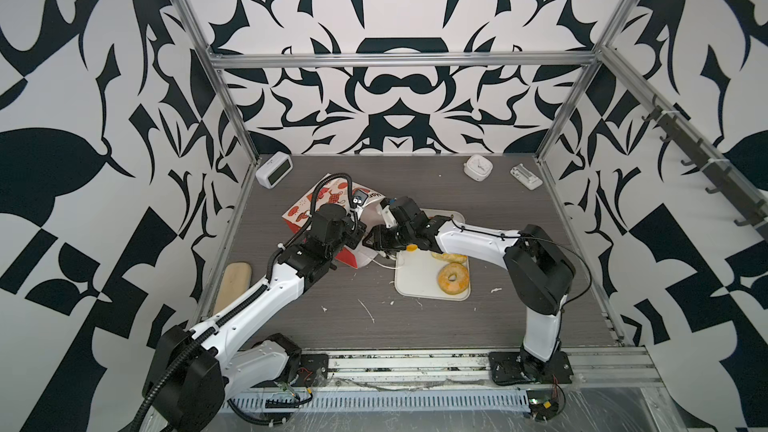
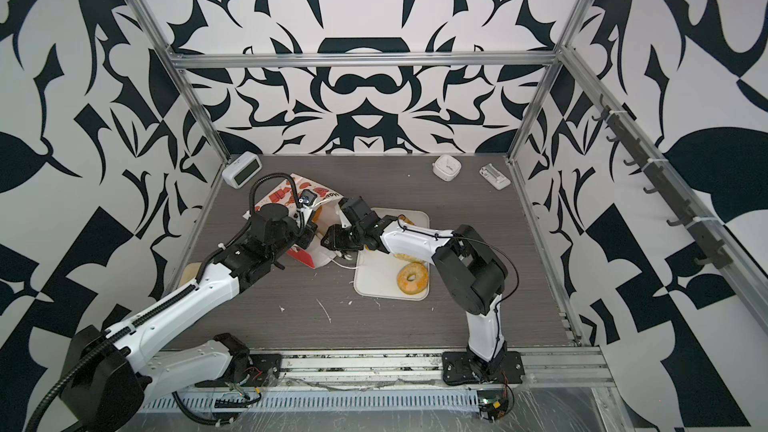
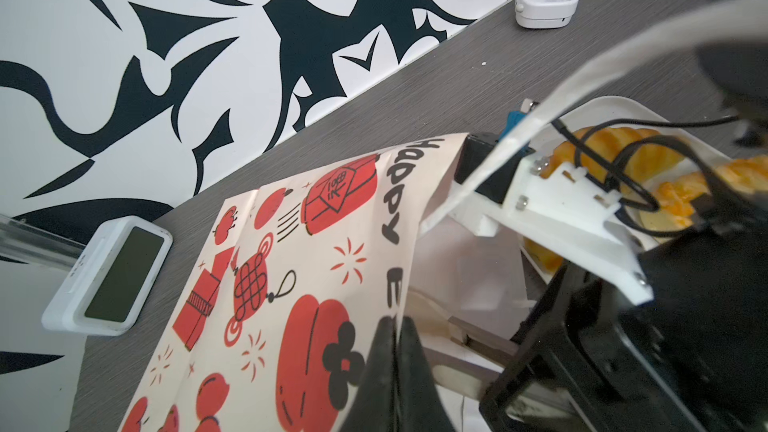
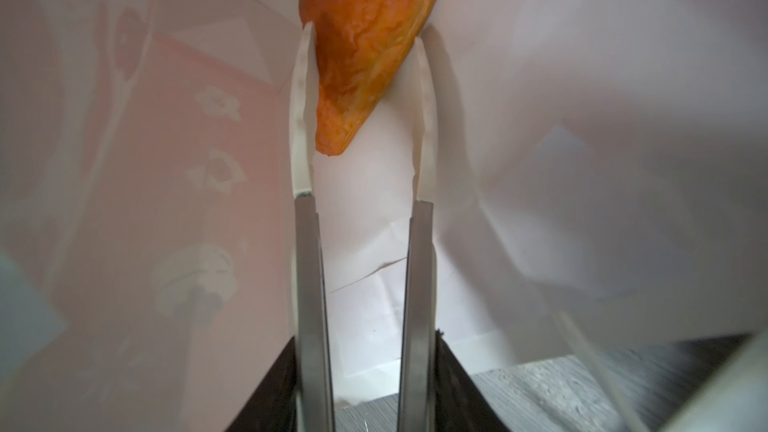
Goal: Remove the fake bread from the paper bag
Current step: 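Pull the orange bread up out of the bag with the tongs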
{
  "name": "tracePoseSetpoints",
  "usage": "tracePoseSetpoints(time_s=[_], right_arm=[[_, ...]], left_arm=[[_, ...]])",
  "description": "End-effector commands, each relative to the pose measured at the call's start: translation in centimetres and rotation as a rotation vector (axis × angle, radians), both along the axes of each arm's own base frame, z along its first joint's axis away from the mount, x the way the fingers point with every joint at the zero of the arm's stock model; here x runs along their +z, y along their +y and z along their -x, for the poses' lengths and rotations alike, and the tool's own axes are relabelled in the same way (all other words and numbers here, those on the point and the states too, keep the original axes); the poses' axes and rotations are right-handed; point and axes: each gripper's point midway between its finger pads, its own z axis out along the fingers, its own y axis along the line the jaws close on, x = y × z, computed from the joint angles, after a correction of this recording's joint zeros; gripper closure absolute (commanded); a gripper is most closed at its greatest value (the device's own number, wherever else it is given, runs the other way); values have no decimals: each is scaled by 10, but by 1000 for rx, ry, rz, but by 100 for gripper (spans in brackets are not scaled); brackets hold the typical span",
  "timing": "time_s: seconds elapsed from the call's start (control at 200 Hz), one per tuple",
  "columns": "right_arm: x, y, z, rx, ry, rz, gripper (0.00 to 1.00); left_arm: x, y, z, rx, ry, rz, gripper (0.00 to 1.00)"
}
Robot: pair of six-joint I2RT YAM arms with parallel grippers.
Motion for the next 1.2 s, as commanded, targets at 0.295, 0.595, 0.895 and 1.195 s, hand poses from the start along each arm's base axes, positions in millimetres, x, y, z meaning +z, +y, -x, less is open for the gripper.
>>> tracePoseSetpoints(time_s=[0.295,0.595,0.895,1.195], right_arm=[[33,23,-14,1,38,-228,52],[24,25,-20,-17,79,-251,52],[16,28,-28,-43,118,-290,52],[14,34,-39,-50,120,-270,54]], left_arm=[[0,-4,4,-29,2,24,93],[-3,-6,5,-37,12,29,93],[-5,-7,6,-42,17,30,93],[-7,-7,6,-45,25,25,93]])
